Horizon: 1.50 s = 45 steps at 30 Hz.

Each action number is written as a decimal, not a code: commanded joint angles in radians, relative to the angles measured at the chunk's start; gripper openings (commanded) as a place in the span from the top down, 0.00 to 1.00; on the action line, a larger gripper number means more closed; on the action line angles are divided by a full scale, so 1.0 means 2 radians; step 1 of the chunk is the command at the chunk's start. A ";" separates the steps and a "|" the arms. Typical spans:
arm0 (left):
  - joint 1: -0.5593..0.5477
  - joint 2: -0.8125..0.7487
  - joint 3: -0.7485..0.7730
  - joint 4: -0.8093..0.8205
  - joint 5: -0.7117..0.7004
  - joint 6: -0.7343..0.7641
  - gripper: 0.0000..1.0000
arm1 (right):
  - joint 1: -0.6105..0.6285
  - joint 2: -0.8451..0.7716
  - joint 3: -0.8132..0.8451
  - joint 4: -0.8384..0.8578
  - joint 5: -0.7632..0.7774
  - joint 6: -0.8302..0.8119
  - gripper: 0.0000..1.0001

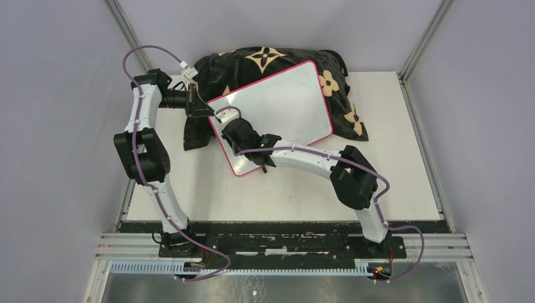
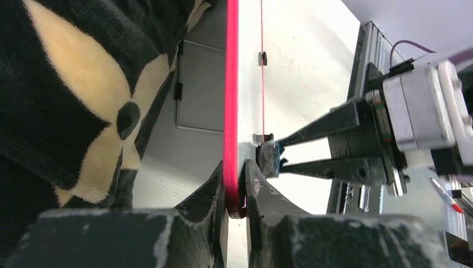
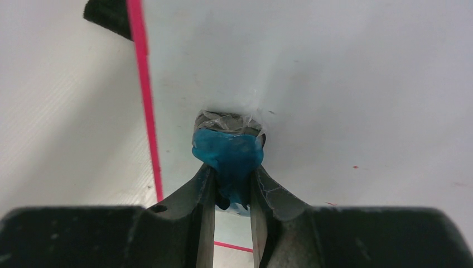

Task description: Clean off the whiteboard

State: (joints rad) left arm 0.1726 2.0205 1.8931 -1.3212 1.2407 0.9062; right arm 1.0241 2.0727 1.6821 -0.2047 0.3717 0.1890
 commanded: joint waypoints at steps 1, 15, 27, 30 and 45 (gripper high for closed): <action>-0.014 -0.026 -0.004 0.001 -0.025 0.050 0.97 | -0.060 -0.034 -0.033 0.003 0.048 -0.002 0.99; -0.013 -0.028 0.003 0.001 -0.026 0.044 0.97 | -0.168 -0.127 -0.163 0.040 0.018 0.027 0.99; -0.014 -0.028 0.003 0.001 -0.024 0.043 0.97 | -0.054 -0.083 -0.162 0.087 0.013 0.028 0.99; -0.014 -0.028 0.001 0.001 -0.024 0.044 0.97 | -0.025 -0.057 -0.134 0.084 0.011 0.027 0.99; -0.016 -0.027 -0.009 0.001 -0.021 0.050 0.97 | 0.030 0.005 -0.060 0.071 0.035 0.007 0.99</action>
State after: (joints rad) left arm 0.1749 2.0014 1.8900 -1.3281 1.2293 0.9066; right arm 1.0927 2.0594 1.5475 -0.1120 0.4480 0.2070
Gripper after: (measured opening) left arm 0.193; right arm 0.305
